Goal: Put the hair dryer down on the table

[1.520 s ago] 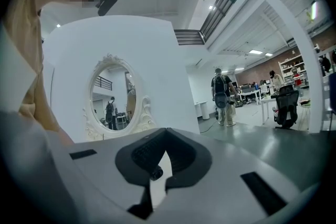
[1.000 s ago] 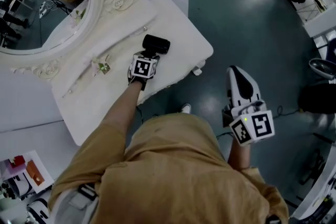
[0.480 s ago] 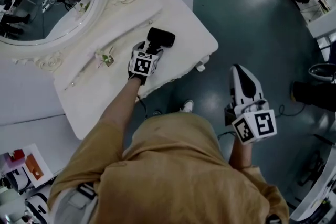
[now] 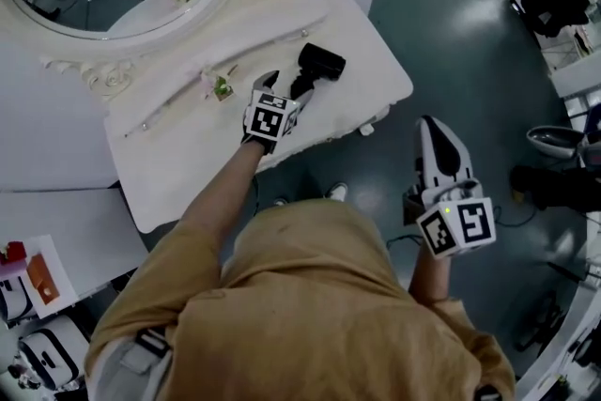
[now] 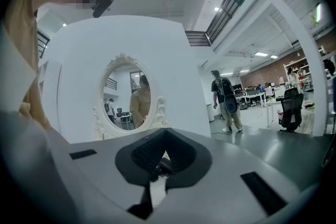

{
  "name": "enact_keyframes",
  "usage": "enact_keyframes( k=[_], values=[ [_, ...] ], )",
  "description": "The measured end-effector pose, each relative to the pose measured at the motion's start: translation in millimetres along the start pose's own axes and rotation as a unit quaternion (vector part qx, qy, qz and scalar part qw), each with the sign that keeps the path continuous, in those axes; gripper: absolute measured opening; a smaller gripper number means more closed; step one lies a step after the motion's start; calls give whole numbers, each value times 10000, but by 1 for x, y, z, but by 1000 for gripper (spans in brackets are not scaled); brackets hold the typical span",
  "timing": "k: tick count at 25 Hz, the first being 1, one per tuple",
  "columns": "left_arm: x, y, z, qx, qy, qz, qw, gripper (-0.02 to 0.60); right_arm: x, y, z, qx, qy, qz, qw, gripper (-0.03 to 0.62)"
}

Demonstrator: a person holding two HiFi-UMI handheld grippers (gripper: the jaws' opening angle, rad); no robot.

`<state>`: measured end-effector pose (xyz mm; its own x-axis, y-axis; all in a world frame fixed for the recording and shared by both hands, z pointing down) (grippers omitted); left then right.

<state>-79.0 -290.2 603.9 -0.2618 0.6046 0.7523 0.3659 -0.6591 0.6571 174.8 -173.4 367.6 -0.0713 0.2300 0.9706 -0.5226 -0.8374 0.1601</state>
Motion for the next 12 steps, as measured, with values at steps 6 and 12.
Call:
enact_keyframes(
  k=[6,12],
  values=[
    [7,-37,-12,121,-30,276,9995,365,-2,-6,-45,65,-135,-22,9999,3],
    [2,-66,-19,268,-23,546,9981,365,-3,-19,-80,233,-219,-60,9995,3]
  ],
)
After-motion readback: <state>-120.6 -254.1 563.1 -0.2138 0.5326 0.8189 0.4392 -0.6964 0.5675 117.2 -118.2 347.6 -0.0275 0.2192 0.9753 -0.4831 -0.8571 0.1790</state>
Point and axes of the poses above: the fingertips, and each gripper's own axes: y forward along the fingers, z to its right, x out of its underside, the point moved 3 cm from there along -y, backward along the fingers, and after that the axes turned 4 degrees about -z, right-handed, at the moved point
